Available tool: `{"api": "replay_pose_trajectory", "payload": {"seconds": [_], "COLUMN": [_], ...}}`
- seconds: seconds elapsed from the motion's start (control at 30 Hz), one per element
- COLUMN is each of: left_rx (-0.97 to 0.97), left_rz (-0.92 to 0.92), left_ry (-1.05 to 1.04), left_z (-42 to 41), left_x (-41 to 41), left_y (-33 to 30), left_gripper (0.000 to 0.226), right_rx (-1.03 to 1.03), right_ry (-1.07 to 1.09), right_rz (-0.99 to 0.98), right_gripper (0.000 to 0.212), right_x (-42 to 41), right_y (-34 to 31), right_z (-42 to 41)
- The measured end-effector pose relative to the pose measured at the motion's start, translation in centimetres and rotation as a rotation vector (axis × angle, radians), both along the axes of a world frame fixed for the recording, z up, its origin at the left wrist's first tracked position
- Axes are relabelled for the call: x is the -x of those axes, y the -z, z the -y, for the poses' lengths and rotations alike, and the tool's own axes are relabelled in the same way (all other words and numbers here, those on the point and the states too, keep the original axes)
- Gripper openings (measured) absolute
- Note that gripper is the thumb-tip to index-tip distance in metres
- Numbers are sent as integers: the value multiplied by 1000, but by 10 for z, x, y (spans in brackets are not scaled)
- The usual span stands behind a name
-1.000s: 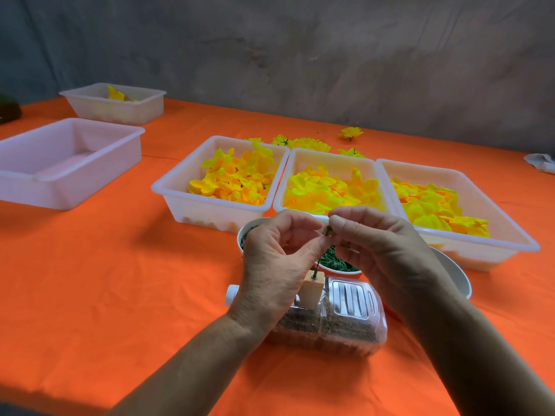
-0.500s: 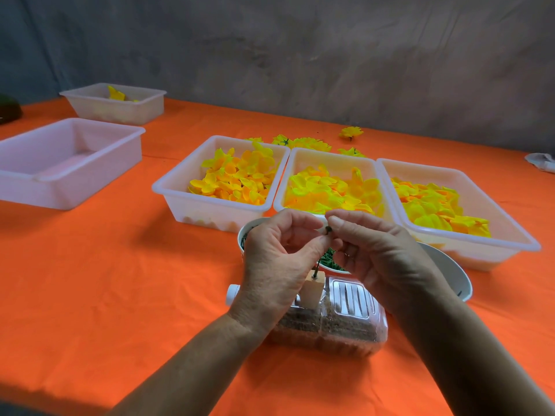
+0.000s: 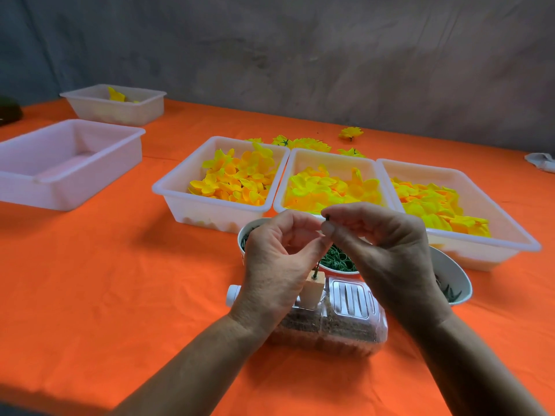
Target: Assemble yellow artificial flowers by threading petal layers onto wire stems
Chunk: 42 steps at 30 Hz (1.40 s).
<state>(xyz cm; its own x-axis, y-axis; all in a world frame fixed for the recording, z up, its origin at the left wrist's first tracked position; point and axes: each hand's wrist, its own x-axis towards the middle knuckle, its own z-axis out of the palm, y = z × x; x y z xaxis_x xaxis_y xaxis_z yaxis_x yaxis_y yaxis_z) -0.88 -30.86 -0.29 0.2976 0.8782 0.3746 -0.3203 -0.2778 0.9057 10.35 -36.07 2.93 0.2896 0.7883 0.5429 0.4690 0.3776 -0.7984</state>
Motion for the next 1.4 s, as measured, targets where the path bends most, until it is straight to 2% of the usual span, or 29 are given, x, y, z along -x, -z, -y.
{"api": "replay_pose_trajectory", "payload": {"seconds": [0.3,0.37,0.47,0.7,0.97,1.2,1.4], "left_rx": [-10,-15,-24,-61,-76,-86,-89], "left_rz": [-21,-35,-44,-52,-35,-49,-27], "left_ry": [-23,-26,-26,-50,-74,-88,-93], "left_z": [3,2,1,2,6,6,5], "left_x": [0,0,0,1,-1,-1,1], "left_y": [-4,-3,-1,1,-6,-7,-7], "left_gripper": [18,13,12,12,6,10,12], "right_rx": [-57,-61,4,270,355,437,421], "right_ry": [-106,-136,-175,-153,-175,-156,-156], "right_rz": [-89,-129,-326,-688,-982,-1024,-979], "right_gripper": [21,19,13,29,9,15,7], "right_x": [-3,-3,-2,-4,-6,-4,-2], "right_y": [6,6,6,4,5,3,2], "right_z": [-1,0,-1,-2,-4,-5,-7]}}
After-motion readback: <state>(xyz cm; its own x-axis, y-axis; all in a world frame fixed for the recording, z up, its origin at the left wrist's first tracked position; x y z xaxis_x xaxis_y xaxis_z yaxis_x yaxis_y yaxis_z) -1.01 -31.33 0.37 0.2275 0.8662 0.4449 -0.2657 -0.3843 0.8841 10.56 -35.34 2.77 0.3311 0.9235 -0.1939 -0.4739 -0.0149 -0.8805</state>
